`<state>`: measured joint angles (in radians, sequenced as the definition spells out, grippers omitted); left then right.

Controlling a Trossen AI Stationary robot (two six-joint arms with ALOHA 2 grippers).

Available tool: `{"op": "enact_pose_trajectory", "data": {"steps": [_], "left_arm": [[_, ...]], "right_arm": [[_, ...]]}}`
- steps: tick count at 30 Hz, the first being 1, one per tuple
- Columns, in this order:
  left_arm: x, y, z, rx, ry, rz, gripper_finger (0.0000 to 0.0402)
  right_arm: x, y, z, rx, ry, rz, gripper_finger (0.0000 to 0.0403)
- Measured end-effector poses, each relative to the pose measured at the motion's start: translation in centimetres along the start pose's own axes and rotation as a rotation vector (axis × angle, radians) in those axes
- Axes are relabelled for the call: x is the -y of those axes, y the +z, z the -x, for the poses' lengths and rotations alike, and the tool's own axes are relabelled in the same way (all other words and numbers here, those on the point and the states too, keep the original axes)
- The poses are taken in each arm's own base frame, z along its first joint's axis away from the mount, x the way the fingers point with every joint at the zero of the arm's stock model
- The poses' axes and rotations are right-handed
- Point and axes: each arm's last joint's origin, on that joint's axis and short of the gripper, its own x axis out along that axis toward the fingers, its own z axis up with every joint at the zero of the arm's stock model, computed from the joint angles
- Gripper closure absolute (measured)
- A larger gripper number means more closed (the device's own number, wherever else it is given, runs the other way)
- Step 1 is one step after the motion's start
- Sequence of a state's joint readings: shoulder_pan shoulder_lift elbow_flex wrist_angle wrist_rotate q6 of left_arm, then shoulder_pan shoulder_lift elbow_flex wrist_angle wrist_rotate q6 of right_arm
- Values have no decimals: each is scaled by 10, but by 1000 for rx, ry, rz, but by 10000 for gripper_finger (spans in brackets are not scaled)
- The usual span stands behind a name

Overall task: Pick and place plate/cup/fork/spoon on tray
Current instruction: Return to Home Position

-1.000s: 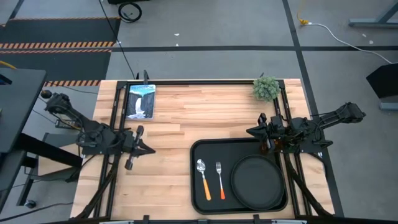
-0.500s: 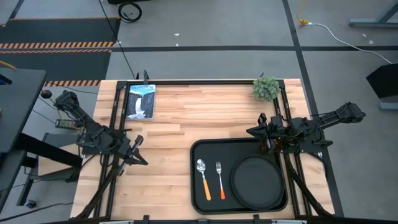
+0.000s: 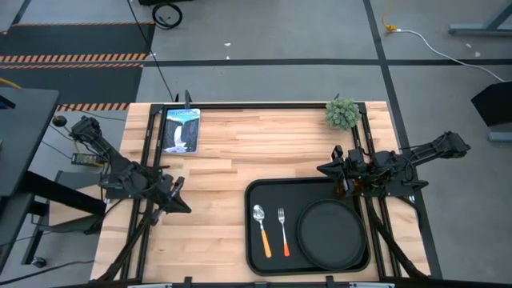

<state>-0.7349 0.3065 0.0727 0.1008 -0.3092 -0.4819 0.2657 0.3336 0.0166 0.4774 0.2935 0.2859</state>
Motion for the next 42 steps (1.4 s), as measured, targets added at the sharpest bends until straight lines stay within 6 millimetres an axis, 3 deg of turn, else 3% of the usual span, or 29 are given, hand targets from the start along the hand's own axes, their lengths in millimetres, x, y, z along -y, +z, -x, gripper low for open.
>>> {"op": "enact_pose_trajectory", "data": {"steps": [7, 18, 42], "left_arm": [[-5, -7, 2, -74, 42, -22, 386], [-8, 8, 12, 84, 27, 30, 386], [-8, 8, 13, 90, 28, 32, 386]], "right_arm": [[0, 0, 0, 0, 0, 0, 387], [0, 0, 0, 0, 0, 0, 387], [0, 0, 0, 0, 0, 0, 387]]}}
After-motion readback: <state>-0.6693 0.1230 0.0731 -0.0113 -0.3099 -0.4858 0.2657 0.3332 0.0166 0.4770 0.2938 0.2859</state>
